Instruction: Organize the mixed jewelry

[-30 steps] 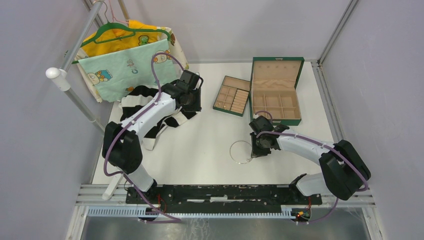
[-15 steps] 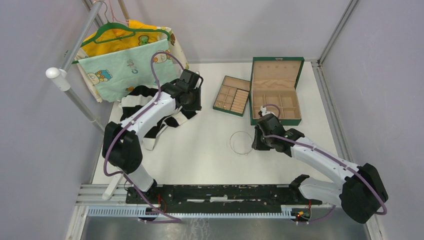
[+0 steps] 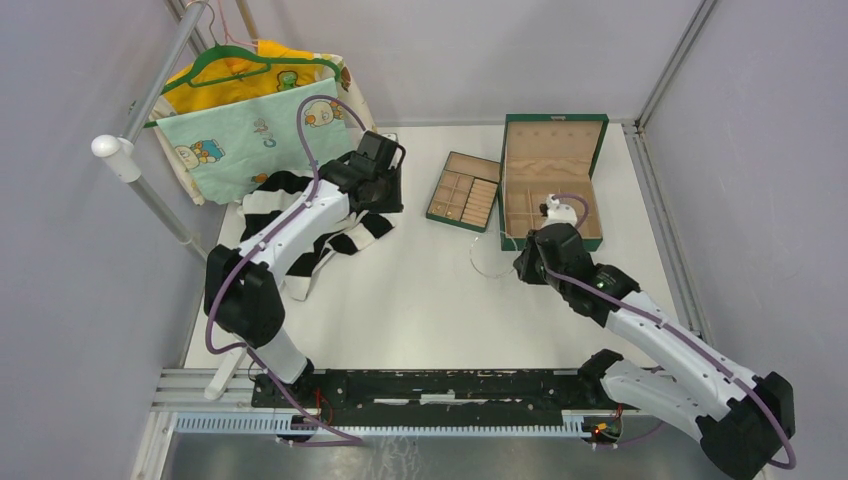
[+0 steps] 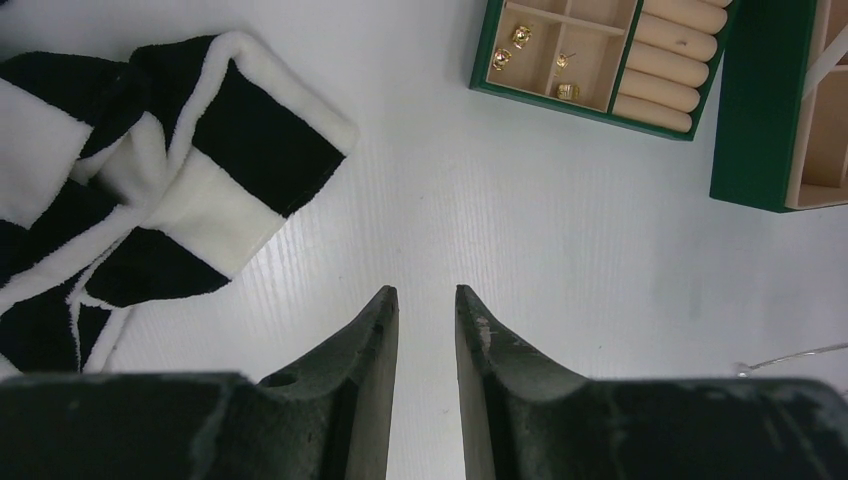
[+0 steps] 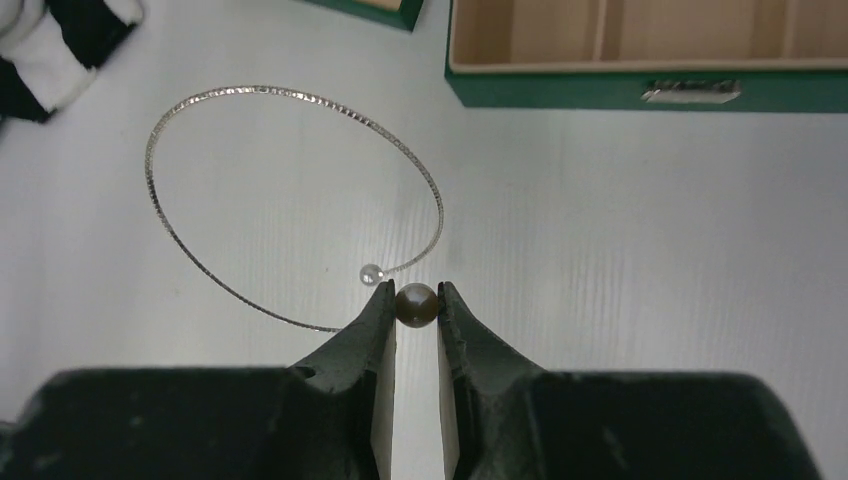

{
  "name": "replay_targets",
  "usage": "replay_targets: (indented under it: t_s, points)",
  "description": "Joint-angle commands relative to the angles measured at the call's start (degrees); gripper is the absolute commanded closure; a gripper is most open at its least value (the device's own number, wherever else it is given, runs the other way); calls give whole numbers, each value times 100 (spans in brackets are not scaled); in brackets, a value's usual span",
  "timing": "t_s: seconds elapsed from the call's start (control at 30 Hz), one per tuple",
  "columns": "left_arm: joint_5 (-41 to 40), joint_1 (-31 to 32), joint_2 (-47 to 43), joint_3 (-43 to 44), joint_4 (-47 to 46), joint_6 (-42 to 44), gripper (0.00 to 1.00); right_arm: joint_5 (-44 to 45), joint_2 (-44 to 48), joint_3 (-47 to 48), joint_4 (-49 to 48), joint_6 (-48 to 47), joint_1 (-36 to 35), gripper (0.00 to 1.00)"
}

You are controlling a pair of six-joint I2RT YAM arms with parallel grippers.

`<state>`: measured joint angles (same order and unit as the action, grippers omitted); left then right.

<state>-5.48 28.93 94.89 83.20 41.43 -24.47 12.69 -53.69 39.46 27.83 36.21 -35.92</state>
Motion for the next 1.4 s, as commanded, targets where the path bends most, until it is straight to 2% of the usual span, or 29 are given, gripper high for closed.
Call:
replay_targets:
  t_s: [0.0, 0.1, 0.23, 0.4, 0.73, 1.07, 1.37]
  points:
    - [11, -47, -195, 237, -191, -35, 66, 1094, 185, 557, -105, 175, 163, 100]
    - [115, -49, -166, 239, -220, -49, 66, 1226, 3, 768, -112, 64, 643, 100]
    - [225, -47, -126, 301, -232, -7, 66, 659, -235, 835, -691, -254, 1580, 100]
    - [250, -50, -154, 300, -240, -20, 66, 725, -860, 1355, -1057, -570, 1986, 100]
    - [87, -58, -398, 24, -238, -85, 66, 677, -2194, 2288, -1894, -808, 2229, 100]
    - [-85, -59, -439, 37, -203, -190, 66, 475, -3417, 3197, -2130, -878, 2339, 100]
    - [-274, -78, -430, 90, -137, -216, 66, 341, -4058, 3614, -2205, -934, 2469, 100]
